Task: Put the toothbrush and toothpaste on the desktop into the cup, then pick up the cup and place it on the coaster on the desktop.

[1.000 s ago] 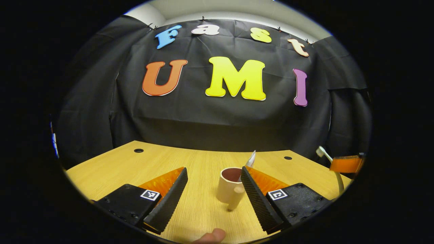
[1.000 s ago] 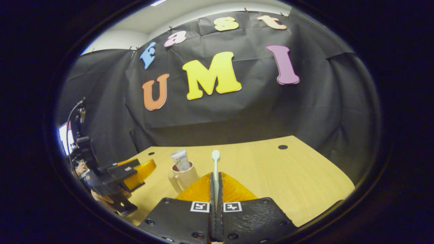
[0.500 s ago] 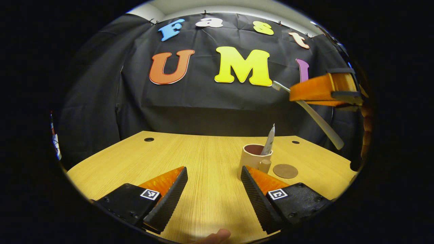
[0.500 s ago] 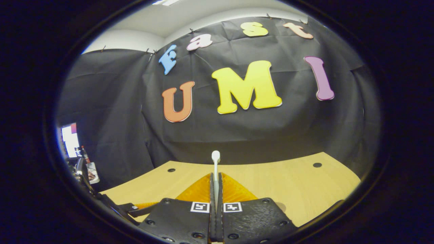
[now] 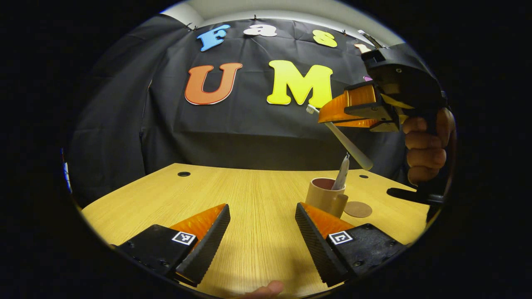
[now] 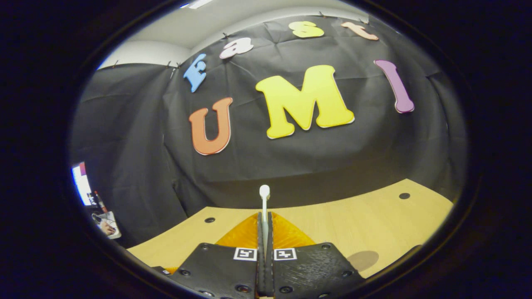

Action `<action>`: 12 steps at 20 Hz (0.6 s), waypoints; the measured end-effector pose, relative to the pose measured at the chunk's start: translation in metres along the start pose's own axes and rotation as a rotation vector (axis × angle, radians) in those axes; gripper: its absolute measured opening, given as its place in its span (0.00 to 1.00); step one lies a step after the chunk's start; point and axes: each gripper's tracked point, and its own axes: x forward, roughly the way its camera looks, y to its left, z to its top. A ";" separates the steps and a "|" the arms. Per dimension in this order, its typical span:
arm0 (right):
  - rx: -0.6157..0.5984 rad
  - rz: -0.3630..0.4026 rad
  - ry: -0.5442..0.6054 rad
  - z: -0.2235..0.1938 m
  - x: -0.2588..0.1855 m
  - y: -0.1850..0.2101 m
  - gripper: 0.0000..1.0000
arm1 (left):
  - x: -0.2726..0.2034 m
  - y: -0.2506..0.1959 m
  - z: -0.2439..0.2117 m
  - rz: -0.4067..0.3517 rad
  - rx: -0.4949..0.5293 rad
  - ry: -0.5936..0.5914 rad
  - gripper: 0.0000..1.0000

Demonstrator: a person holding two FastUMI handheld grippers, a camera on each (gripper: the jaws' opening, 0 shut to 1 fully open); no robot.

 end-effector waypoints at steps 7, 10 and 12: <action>0.013 -0.030 0.038 -0.014 0.012 -0.008 0.00 | 0.006 -0.004 -0.003 -0.036 -0.029 -0.023 0.99; -0.002 -0.044 0.020 -0.014 0.012 -0.009 0.01 | 0.005 -0.006 -0.006 -0.050 -0.035 -0.023 0.99; 0.015 -0.033 0.031 -0.018 0.012 -0.008 0.01 | 0.005 -0.002 -0.008 -0.038 -0.034 -0.017 0.99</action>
